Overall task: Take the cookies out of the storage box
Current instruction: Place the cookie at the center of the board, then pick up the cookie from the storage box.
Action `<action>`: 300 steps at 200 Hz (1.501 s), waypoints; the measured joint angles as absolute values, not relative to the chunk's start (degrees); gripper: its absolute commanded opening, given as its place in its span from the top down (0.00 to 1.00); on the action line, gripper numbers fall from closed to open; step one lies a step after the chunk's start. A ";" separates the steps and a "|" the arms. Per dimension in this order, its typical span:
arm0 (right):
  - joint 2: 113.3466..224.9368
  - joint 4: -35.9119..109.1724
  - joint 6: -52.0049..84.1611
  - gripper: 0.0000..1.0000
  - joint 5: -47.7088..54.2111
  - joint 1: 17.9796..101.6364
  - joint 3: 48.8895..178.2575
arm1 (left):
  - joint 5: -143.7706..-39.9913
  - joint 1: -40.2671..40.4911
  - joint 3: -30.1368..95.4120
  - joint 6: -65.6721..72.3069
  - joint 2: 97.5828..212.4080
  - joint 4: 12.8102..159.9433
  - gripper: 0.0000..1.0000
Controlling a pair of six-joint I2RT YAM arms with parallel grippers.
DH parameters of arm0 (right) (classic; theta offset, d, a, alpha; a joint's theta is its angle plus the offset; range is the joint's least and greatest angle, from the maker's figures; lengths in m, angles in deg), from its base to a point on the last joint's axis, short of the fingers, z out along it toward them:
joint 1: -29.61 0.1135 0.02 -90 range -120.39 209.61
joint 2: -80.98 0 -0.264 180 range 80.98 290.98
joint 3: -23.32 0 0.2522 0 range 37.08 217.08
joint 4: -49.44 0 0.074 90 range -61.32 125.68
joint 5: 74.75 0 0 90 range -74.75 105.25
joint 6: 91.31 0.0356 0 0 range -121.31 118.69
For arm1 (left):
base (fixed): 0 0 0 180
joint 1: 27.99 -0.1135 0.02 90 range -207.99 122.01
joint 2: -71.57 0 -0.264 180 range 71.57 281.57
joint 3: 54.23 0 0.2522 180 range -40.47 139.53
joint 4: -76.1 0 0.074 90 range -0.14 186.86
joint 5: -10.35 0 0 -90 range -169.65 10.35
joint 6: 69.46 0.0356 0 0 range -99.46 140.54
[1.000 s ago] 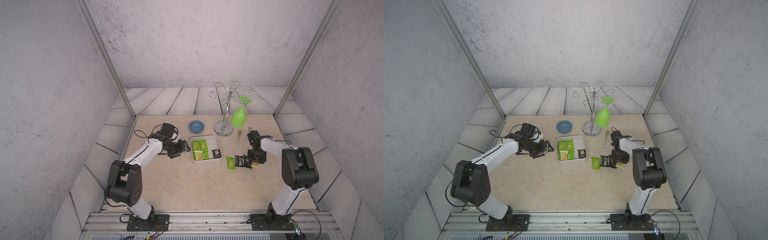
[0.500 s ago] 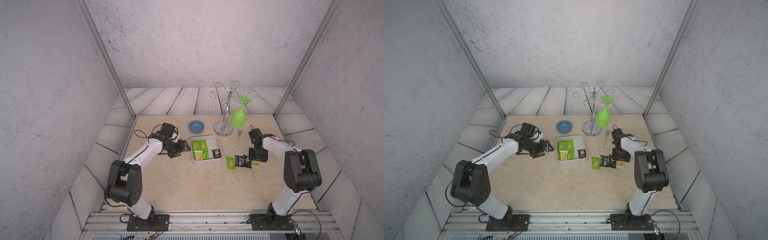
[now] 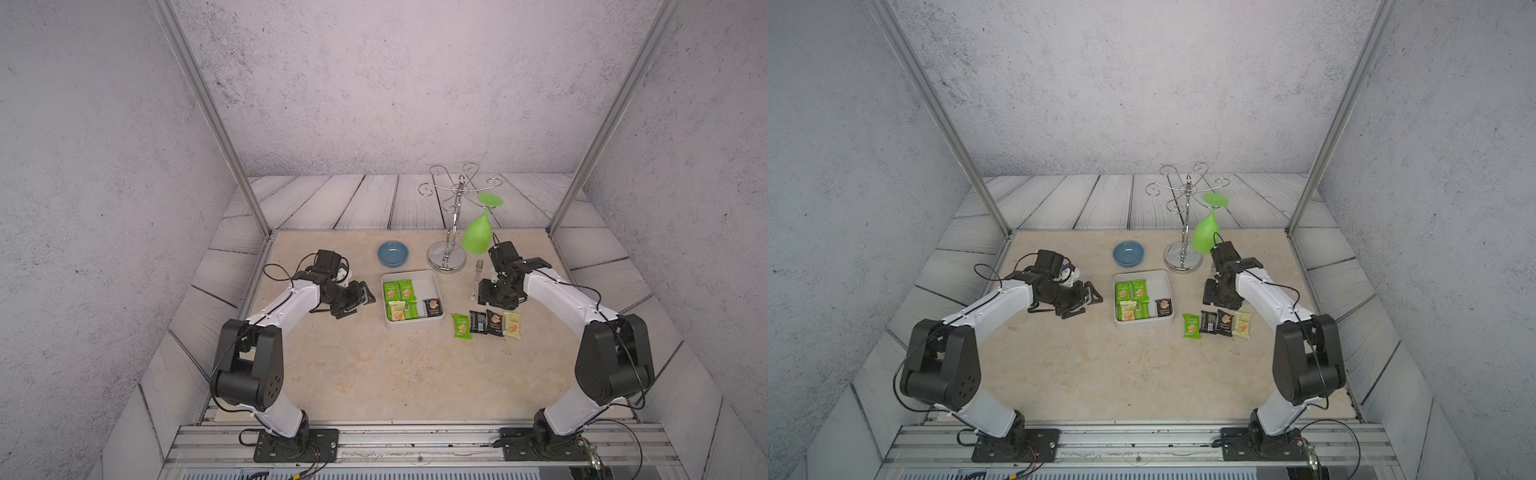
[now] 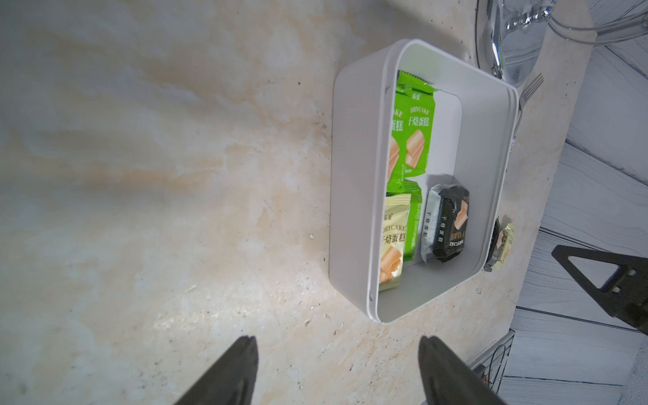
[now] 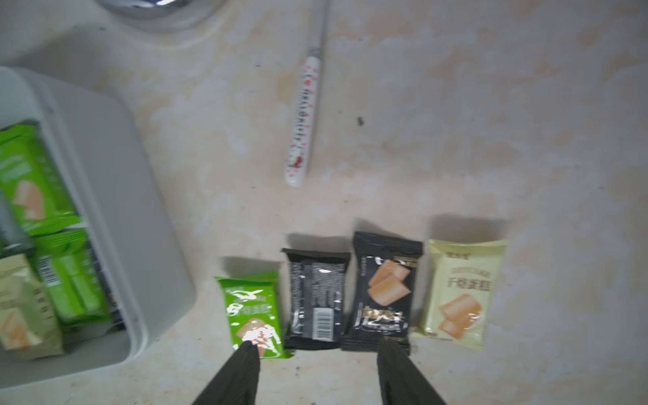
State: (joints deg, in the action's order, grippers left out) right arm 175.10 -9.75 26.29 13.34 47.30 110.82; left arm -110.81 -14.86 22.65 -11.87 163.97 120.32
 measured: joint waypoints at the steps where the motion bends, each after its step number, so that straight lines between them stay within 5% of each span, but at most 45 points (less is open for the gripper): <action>1: 175.15 -9.75 26.35 0.42 13.27 47.47 110.93 | -110.81 -14.91 22.58 -11.87 163.97 120.27 0.22; 91: 190.91 -7.78 32.65 0.43 10.74 62.93 126.55 | -110.74 -15.50 21.84 -11.73 163.81 119.29 0.22; 300: 207.17 -14.78 34.33 0.42 13.84 64.81 141.88 | -109.58 -17.11 21.84 -10.31 162.87 120.95 0.22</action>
State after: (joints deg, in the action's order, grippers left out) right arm 207.17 -14.78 34.33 13.84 64.81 141.88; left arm -109.58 -17.11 21.84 -10.31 162.87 120.95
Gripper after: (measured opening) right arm 0.576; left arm 0.781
